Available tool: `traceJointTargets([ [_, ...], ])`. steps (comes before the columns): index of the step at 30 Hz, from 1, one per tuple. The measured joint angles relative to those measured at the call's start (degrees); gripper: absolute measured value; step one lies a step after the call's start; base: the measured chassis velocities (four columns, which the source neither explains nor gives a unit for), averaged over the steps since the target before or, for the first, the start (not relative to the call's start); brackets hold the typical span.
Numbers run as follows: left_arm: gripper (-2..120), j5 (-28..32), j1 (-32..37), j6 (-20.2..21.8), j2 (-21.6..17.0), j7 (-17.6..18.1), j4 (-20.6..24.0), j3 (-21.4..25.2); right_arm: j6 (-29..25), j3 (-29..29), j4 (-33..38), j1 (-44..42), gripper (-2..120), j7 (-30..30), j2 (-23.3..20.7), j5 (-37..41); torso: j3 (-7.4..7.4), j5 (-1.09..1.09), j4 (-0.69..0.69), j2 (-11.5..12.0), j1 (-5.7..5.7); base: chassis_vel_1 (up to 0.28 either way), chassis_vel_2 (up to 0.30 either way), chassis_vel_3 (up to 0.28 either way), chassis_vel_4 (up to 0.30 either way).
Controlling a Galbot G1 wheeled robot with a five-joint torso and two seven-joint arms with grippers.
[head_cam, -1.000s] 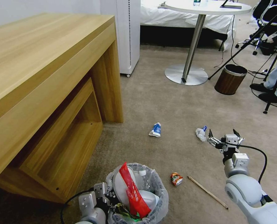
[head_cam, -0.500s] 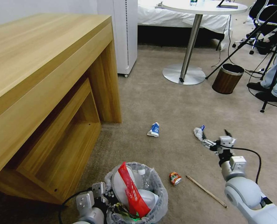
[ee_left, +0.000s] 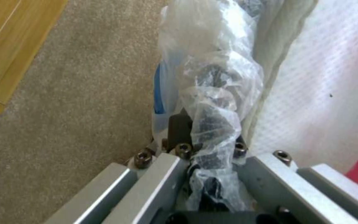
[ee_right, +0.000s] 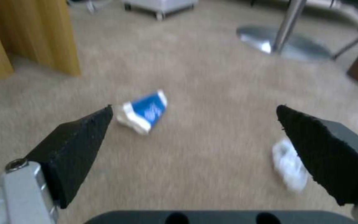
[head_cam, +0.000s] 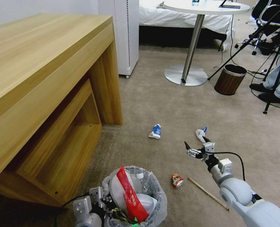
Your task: Pick up the trash bin and place the garbage on the floor into it.
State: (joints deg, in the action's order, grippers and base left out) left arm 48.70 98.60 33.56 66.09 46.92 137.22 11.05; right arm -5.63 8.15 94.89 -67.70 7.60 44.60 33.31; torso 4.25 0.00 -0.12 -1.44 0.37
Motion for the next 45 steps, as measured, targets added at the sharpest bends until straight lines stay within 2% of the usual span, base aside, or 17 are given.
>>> traceJointTargets([
  [4, 0, -0.1, 0.1, 0.0, -0.1, 0.1, -0.3, -0.1, 2.9, -2.5, -4.1, 1.1, 100, 0.7, 1.3, 2.7, 0.00, 0.01, 0.00, 0.0, 0.00, 0.000, 0.000, 0.000, 0.000],
  [11, 0, -0.1, -0.1, 0.0, -0.3, 0.3, -1.0, -0.5, 2.5, -4.8, -14.2, 2.1, 100, 0.1, 5.0, 0.6, 0.00, 0.00, -0.01, 0.0, 0.00, 0.000, 0.000, 0.000, 0.000],
  [20, 0, -0.2, 0.0, 0.0, -0.5, 0.4, -1.2, -1.0, 1.4, -6.3, -16.6, 3.1, 100, 0.5, 8.1, -1.7, 0.00, 0.00, -0.01, 0.0, 0.00, 0.000, 0.000, 0.000, 0.000],
  [25, 0, -0.3, 0.2, 0.0, -0.6, 0.4, -1.3, -1.1, -0.9, -8.2, -20.5, 4.9, 100, 0.0, 9.7, -3.1, 0.00, 0.00, -0.01, 0.0, 0.00, 0.000, 0.000, 0.000, 0.000],
  [33, 0, -0.5, 0.4, 0.0, -0.5, 0.5, -1.5, -1.1, -1.1, -10.4, -21.3, 6.2, 100, 0.3, 11.3, -3.5, 0.00, -0.01, -0.01, 0.0, 0.00, 0.000, 0.000, 0.000, 0.000],
  [39, 0, -1.3, 1.2, -0.1, -0.1, 0.5, -1.9, -0.9, -1.0, -15.2, -24.4, 8.5, 100, 0.9, 12.8, -3.8, 0.00, 0.00, 0.00, 0.0, 0.00, 0.000, 0.000, 0.000, 0.000],
  [45, 0, -1.7, 1.4, -0.1, 0.2, 0.5, -2.0, -0.8, -1.3, -17.0, -25.9, 8.7, 100, 1.1, 13.9, -4.4, 0.00, 0.01, 0.00, 0.0, 0.00, 0.000, 0.000, 0.000, 0.000],
])
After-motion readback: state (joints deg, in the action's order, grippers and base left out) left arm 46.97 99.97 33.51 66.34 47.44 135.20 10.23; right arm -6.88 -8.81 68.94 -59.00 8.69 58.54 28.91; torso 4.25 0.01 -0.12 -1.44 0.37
